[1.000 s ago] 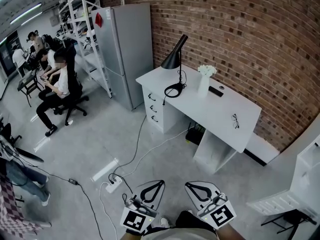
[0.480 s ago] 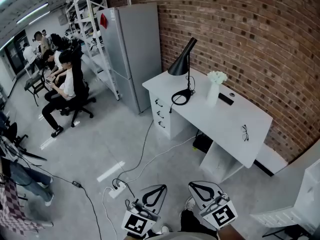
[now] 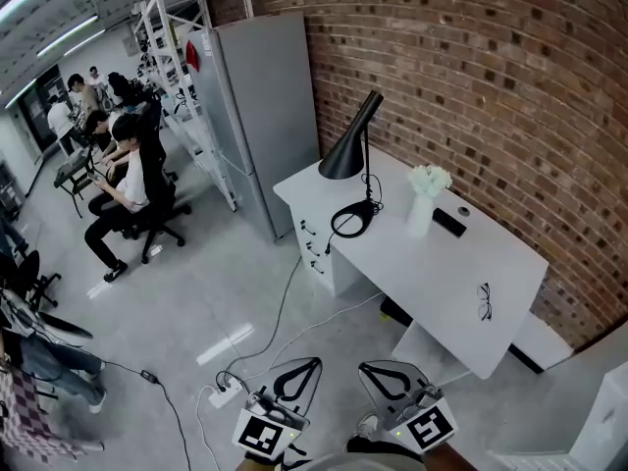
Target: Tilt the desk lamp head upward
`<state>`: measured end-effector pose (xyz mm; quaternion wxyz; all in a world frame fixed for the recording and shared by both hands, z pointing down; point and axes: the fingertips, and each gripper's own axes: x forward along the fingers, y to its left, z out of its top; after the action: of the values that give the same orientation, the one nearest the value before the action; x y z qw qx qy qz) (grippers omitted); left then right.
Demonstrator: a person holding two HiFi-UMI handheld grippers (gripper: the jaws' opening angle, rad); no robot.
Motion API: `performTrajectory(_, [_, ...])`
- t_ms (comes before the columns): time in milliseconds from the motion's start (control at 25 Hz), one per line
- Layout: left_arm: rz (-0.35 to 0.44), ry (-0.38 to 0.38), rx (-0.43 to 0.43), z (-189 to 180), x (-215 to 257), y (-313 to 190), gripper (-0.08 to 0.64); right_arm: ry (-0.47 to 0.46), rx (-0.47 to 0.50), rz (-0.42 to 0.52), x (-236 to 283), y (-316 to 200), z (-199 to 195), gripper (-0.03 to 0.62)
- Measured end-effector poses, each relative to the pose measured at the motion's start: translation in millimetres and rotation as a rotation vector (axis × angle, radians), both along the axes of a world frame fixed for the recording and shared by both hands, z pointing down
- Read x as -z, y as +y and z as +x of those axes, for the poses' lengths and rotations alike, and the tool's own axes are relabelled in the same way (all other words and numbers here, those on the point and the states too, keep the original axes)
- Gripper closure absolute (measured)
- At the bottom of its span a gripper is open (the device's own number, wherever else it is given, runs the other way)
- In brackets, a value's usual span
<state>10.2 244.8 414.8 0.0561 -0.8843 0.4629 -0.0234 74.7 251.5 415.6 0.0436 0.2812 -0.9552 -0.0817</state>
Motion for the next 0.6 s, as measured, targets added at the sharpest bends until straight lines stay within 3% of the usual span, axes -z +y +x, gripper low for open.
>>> performTrajectory(320, [0.006,-0.003,0.035,32,2,-65,0.552,-0.034,0.066,0.002,0,-59,20,0.575])
performTrajectory(600, [-0.015,0.005,0.064,25,-2,-103,0.552,-0.038,0.080,0.002,-2,-97,18,0.575])
